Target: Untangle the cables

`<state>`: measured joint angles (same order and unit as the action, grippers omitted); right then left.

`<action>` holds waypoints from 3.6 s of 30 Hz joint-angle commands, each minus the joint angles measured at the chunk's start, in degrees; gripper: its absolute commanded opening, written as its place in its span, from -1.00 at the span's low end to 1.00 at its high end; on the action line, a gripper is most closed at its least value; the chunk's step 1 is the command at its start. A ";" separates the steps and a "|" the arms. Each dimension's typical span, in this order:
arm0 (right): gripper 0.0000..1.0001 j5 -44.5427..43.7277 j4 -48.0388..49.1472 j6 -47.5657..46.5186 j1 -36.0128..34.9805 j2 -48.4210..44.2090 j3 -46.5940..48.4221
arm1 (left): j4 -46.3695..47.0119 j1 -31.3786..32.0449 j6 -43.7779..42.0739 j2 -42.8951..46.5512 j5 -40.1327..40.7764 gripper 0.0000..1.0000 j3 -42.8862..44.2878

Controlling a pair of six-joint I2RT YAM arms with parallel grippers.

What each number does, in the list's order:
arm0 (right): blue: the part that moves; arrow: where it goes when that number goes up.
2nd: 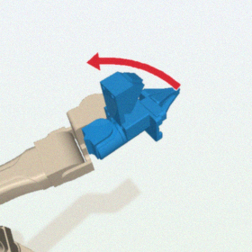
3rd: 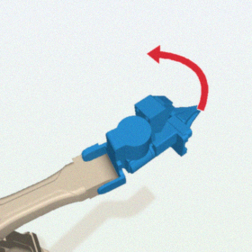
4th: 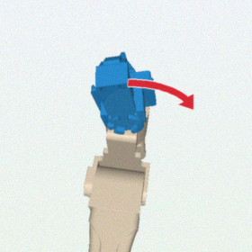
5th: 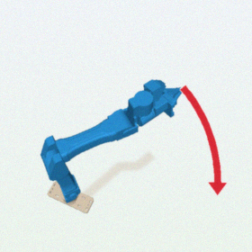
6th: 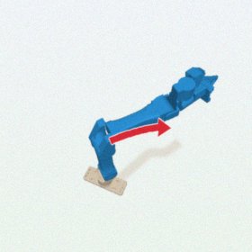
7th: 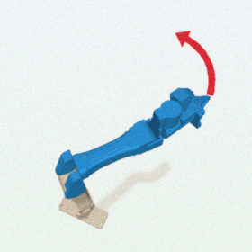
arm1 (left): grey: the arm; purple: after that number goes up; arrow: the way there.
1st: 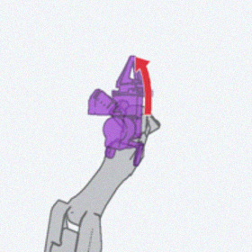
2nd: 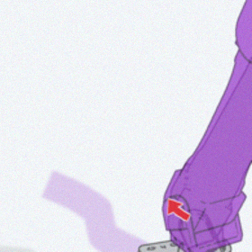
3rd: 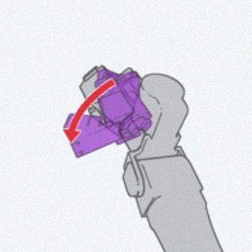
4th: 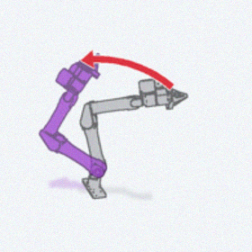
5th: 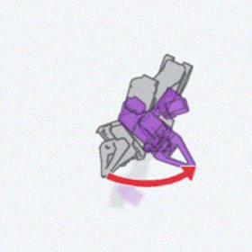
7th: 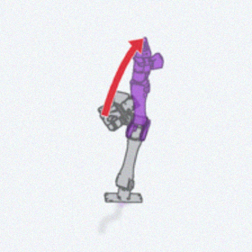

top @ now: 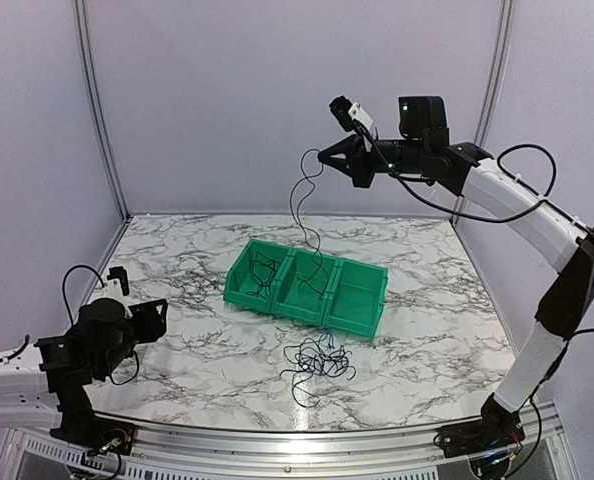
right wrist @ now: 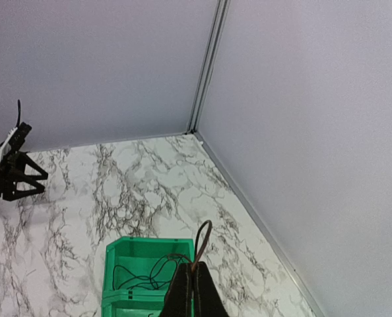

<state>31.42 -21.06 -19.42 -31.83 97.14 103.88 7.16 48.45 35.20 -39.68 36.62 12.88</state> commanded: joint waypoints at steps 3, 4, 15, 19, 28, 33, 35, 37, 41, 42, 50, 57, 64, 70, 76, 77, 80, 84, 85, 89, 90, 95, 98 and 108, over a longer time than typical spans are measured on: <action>-1.00 -1.29 1.78 -1.42 0.28 -3.10 -5.50 | -1.01 0.18 0.11 1.06 1.61 0.29 -1.02; -1.00 -1.28 1.92 -1.49 0.28 -3.10 -6.43 | -0.97 0.16 0.21 1.03 1.61 0.29 -1.02; -1.00 -1.06 0.30 -3.45 0.33 0.23 -14.31 | -2.54 0.18 0.46 2.59 1.94 0.28 -1.21; -1.00 -0.57 -2.02 -4.80 0.33 2.32 -14.31 | -2.50 0.20 0.48 2.97 2.37 0.29 -1.39; -1.00 -1.99 -7.56 -8.63 1.17 2.22 -14.99 | -2.24 0.16 0.26 2.31 2.57 0.30 -1.28; -1.00 -4.80 -12.55 -13.09 2.30 1.63 -15.15 | -1.74 0.21 0.09 2.27 2.75 0.30 -1.37; -1.00 -6.60 -15.54 -15.14 2.30 2.23 -14.38 | -1.33 0.16 0.13 2.11 2.75 0.30 -1.30; -1.00 -7.82 -18.58 -16.89 2.30 2.87 -13.78 | -1.00 0.18 0.06 1.86 2.67 0.30 -1.28; -1.00 -8.87 -21.82 -18.79 2.23 3.95 -13.63 | -0.44 0.16 0.18 1.23 2.40 0.31 -1.17; -1.00 -8.98 -22.19 -18.92 2.15 4.45 -13.50 | -0.29 0.16 0.21 0.98 2.34 0.31 -1.14; -1.00 -11.96 -23.57 -18.82 -1.66 10.30 -9.99 | 0.42 0.16 0.79 -0.37 1.61 0.31 -0.94; -1.00 -15.15 -25.40 -17.44 -4.76 17.31 -2.97 | -0.40 0.16 1.63 0.11 1.35 0.31 -1.02; -1.00 -16.56 -26.84 -15.11 -5.30 24.57 4.06 | -0.29 0.17 2.30 0.74 1.28 0.31 -1.71; -1.00 -16.74 -27.78 -14.65 -6.46 28.01 5.91 | 0.00 0.20 2.21 0.06 0.95 0.31 -1.81; -1.00 -15.47 -30.86 -13.56 -7.24 27.76 7.54 | 0.01 0.16 2.12 0.09 1.00 0.31 -2.05; -0.99 -15.36 -31.18 -13.43 -7.44 27.18 7.41 | 0.03 0.21 2.15 0.09 1.00 0.31 -2.07; -0.70 -15.51 -31.76 -13.11 -7.91 24.93 6.08 | 0.90 0.17 1.44 -0.21 0.44 0.31 -2.24; -0.40 -15.97 -32.64 -12.14 -7.89 20.80 3.68 | 2.14 0.19 -0.78 -2.06 -1.89 0.31 -0.98; -0.36 -16.14 -32.27 -12.02 -7.89 19.23 2.26 | 2.20 0.16 -1.24 -2.80 -2.81 0.31 -0.49; -0.14 -18.00 -29.62 -11.35 -7.89 12.26 -4.64 | 3.76 0.16 -5.11 -6.73 -9.73 0.30 2.26; -0.10 -18.36 -28.85 -11.22 -7.96 10.34 -6.62 | 4.18 0.20 -5.62 -7.98 -11.66 0.29 3.03; -0.01 -19.43 -23.51 -10.58 -7.93 1.47 -17.35 | 4.35 1.10 -4.40 -14.94 -18.45 0.22 7.58; 0.00 -19.36 -19.19 -10.98 -7.90 -2.50 -24.53 | 4.44 3.36 -2.37 -18.88 -21.04 0.18 10.74; -0.02 -3.23 -0.09 -13.13 -7.80 -11.84 -46.10 | 8.42 9.43 14.11 -39.36 -34.88 0.01 20.34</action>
<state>21.56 -31.81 -31.64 -39.38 88.07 61.17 12.45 56.36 40.34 -72.58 10.04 29.85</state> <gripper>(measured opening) 0.492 0.508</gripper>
